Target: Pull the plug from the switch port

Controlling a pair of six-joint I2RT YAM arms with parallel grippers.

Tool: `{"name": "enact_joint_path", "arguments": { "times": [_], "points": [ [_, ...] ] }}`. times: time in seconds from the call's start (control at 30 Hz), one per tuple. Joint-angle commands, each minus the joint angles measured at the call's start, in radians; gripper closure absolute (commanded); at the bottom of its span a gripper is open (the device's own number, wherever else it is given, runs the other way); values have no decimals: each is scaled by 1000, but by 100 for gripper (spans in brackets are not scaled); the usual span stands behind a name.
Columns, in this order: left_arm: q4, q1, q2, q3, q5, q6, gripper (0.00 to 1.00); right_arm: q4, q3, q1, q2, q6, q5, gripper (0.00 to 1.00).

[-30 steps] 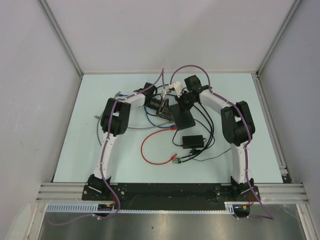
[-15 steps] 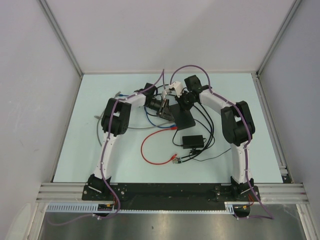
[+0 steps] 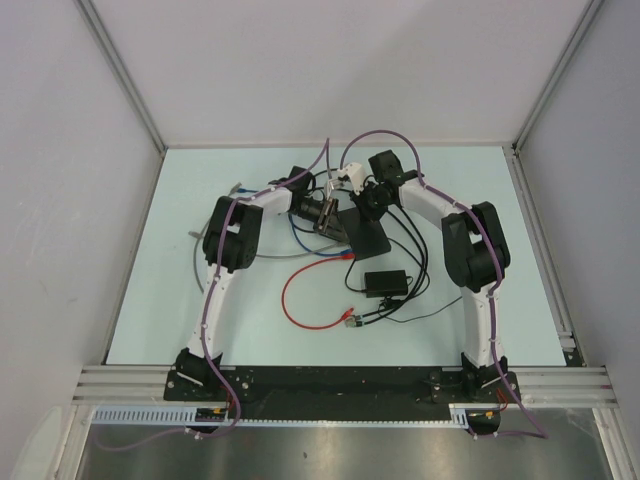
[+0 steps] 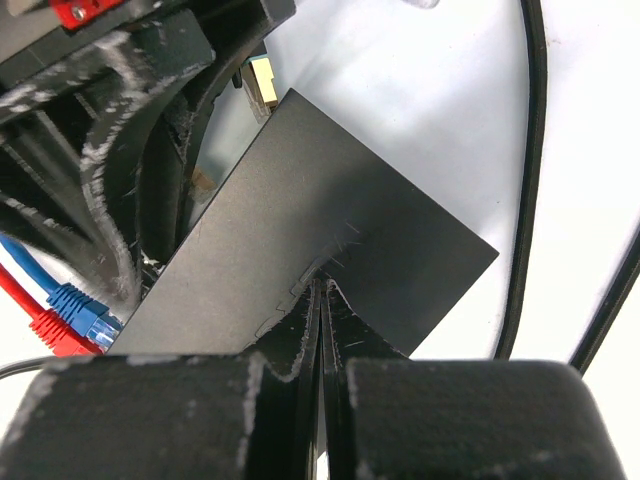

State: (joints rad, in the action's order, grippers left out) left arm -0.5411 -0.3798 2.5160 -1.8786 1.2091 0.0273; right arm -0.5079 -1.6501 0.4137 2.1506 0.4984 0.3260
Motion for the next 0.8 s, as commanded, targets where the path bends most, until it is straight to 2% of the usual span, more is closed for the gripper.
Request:
{"name": "enact_joint_path", "arguments": {
  "times": [0.0,0.13,0.3,0.47,0.57,0.67,0.77],
  "points": [
    [-5,-13,32,-14,-33,69,70,-159,84,-3,155,17,-111,99],
    [-8,-11,33,-14,-29,74,79,-159,84,-1,155,17,-113,99],
    [-26,-13,23,-30,-80,79,99,-158,85,0,155,17,-116,99],
    [-37,7,10,-54,-102,86,100,-159,85,0,155,17,-116,99],
    [-17,9,-9,-13,-89,107,100,-159,85,0,155,17,-117,99],
    [-83,-7,-3,18,-86,176,100,-159,85,0,155,17,-117,99],
    [-128,-4,16,-22,-91,191,100,-158,85,2,155,17,-117,99]
  ]
}}
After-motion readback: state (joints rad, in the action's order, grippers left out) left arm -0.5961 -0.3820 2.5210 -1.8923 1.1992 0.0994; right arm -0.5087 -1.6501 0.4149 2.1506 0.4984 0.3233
